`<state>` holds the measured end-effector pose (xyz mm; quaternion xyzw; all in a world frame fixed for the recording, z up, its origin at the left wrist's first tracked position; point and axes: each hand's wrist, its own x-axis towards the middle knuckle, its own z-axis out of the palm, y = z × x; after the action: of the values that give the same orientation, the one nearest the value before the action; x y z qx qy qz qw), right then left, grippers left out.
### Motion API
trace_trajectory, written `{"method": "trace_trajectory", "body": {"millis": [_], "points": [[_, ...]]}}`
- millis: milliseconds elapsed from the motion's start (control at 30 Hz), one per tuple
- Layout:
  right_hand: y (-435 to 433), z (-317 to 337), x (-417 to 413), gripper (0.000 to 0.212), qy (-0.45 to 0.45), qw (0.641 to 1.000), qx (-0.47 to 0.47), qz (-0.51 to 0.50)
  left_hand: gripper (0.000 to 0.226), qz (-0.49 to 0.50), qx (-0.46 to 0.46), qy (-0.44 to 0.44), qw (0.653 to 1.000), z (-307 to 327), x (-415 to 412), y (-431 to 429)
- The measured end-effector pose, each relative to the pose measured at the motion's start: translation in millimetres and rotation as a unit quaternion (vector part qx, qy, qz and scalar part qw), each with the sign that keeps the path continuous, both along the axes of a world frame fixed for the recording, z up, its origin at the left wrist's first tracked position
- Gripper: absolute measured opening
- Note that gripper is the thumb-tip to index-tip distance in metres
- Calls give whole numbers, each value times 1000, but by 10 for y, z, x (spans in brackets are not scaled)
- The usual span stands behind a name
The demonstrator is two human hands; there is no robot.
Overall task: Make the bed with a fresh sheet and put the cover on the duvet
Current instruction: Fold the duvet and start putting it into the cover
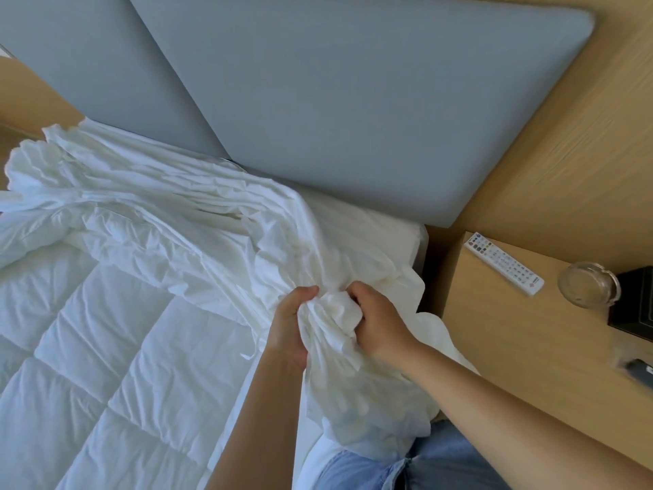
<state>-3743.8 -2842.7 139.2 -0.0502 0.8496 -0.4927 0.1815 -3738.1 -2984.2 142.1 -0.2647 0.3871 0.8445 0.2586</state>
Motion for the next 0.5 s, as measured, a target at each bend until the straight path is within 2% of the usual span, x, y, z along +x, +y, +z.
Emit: {"method": "trace_trajectory", "body": {"millis": [67, 133, 200, 267, 367, 433, 500], "points": [[-22, 45, 62, 16, 72, 996, -22, -39, 27, -18, -40, -1, 999, -16, -11, 55], [-64, 125, 135, 16, 95, 994, -48, -14, 30, -22, -69, 0, 997, -25, 3, 94], [-87, 172, 206, 14, 79, 995, -64, 15, 35, -17, -51, -5, 999, 3, 4, 78], [-70, 178, 274, 8, 41, 996, -77, 33, 27, -44, -70, -8, 997, 29, -35, 26], [17, 134, 388, 25, -23, 990, -124, 67, 6, -37, -88, -43, 995, 66, -91, -10], [115, 151, 369, 19, -49, 987, -154, 5, 7, 8, -76, -62, 995, 84, -105, 11], [222, 108, 218, 15, -32, 986, -133, -99, 12, 37, -54, -51, 997, 61, -85, 37]]}}
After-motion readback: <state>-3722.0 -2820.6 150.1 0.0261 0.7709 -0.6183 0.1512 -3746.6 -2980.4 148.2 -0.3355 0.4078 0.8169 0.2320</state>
